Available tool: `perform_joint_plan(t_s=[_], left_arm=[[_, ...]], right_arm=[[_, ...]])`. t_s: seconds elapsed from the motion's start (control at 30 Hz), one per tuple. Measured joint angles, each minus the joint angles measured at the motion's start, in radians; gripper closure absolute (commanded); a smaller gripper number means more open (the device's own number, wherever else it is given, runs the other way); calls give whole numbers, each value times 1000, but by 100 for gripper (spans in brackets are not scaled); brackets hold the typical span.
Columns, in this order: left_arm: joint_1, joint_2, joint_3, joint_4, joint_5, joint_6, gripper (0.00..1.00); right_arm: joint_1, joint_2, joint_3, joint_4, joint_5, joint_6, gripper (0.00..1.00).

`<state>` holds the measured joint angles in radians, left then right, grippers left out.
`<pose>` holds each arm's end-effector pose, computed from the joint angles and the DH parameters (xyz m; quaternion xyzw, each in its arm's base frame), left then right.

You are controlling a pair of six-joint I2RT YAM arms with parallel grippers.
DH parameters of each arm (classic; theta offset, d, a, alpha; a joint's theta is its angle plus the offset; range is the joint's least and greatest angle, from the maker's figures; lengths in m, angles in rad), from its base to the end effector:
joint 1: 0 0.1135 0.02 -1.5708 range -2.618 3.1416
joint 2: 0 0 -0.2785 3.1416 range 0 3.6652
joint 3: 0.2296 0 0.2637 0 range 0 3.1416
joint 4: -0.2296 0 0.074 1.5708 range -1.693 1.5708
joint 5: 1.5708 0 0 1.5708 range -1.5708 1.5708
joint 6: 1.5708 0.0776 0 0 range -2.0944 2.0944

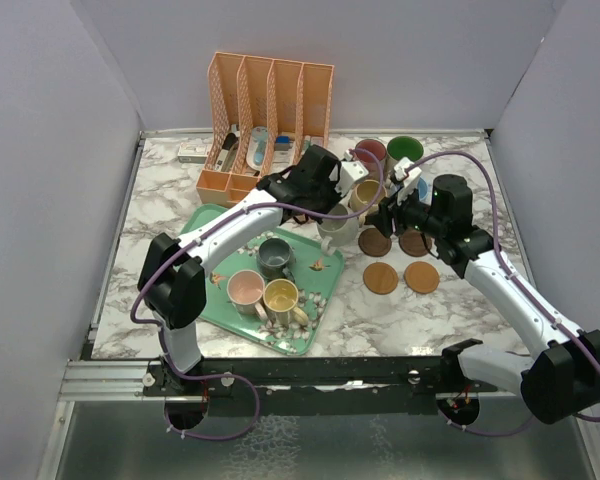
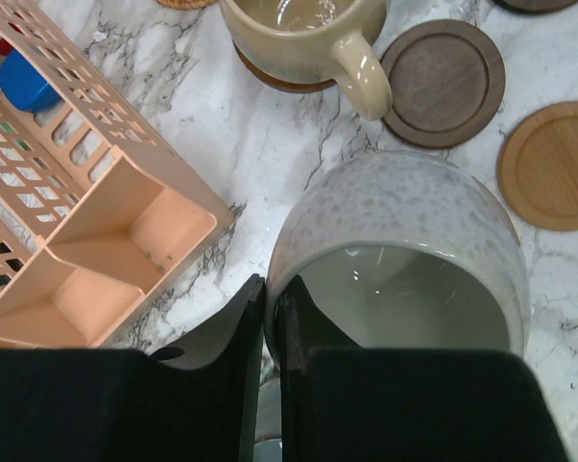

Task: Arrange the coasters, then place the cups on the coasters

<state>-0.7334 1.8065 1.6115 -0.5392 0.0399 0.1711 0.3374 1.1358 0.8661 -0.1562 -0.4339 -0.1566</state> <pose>0.3405 -0.3109 0.2919 0.4065 0.8182 -0.1302 0.3851 0.2701 0.1293 0.2958 -0.3138 0.7675 0.2280 0.5105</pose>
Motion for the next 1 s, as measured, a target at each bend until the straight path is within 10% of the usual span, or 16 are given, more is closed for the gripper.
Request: perform_joint_plan(t_s=[1.0], left_arm=[[-31,72,-123,-109,51,293,100]], right_arm=[[-152,12,0,0,79,3,53]])
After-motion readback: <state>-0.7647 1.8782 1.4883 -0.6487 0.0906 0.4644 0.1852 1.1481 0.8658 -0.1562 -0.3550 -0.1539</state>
